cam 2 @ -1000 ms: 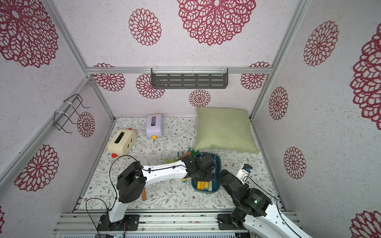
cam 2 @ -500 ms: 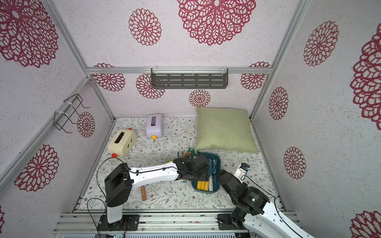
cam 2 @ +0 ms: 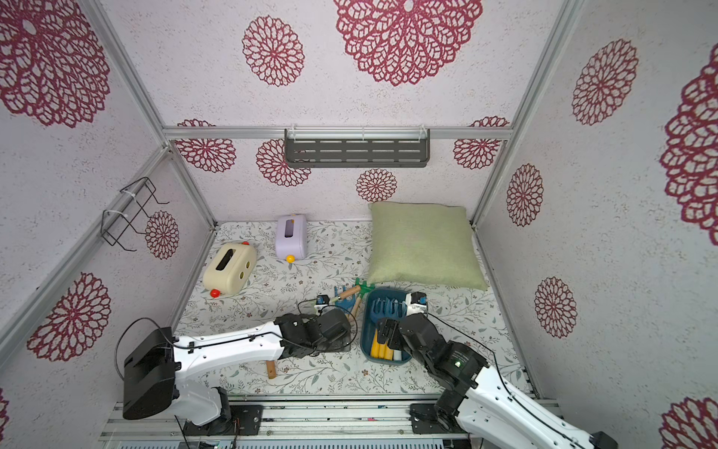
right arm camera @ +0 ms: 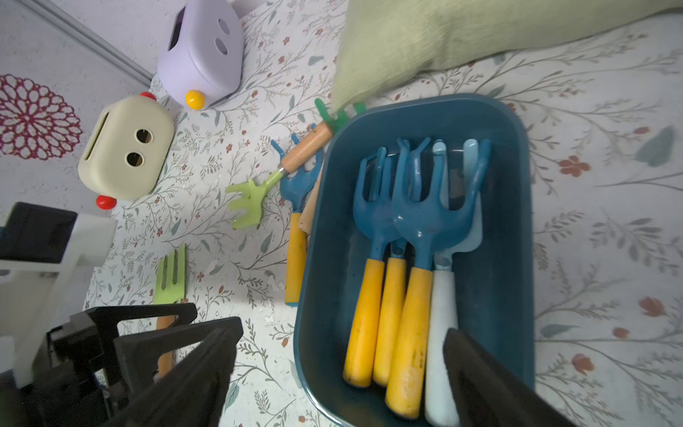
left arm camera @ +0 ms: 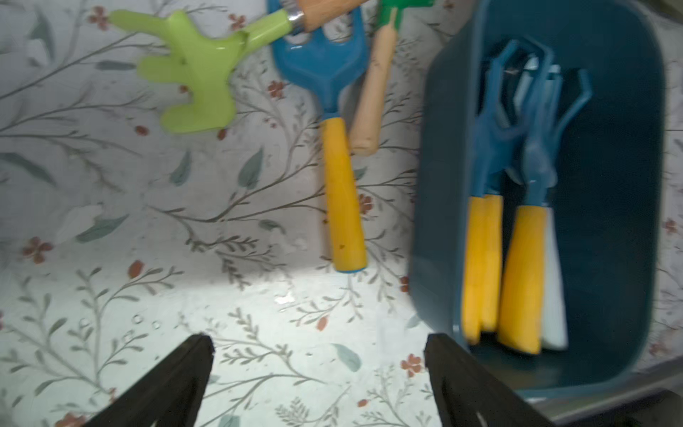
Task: Put the rake into the storage box
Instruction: Pick up the rake at the center of the board.
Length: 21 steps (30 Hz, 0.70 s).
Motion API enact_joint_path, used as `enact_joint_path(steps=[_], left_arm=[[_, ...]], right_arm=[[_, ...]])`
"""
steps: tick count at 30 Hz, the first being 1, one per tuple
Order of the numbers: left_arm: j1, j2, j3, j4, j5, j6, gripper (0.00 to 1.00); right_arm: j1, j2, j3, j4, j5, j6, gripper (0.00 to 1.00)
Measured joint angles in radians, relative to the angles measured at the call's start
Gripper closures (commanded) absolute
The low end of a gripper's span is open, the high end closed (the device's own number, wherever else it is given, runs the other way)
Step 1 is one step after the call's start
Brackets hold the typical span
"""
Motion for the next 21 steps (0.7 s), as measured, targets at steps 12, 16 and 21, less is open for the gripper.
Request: enact_joint_path(steps=[12, 16, 21], left_arm=[[0.097, -0.365, -0.330, -0.125, -0.047, -0.214, 0.00], [0.163, -0.446, -0.409, -0.171, -0.042, -0.254, 0.05], [0.238, -0.521, -0.479, -0.187, -0.034, -0.273, 0.14]], right_arm=[[0.005, 0.090, 0.000, 0.080, -0.071, -0.052, 0.06], [0.005, 0.090, 0.000, 0.080, -0.070, -0.053, 0.06], [0.005, 0.086, 0.000, 0.080, -0.070, -0.053, 0.06]])
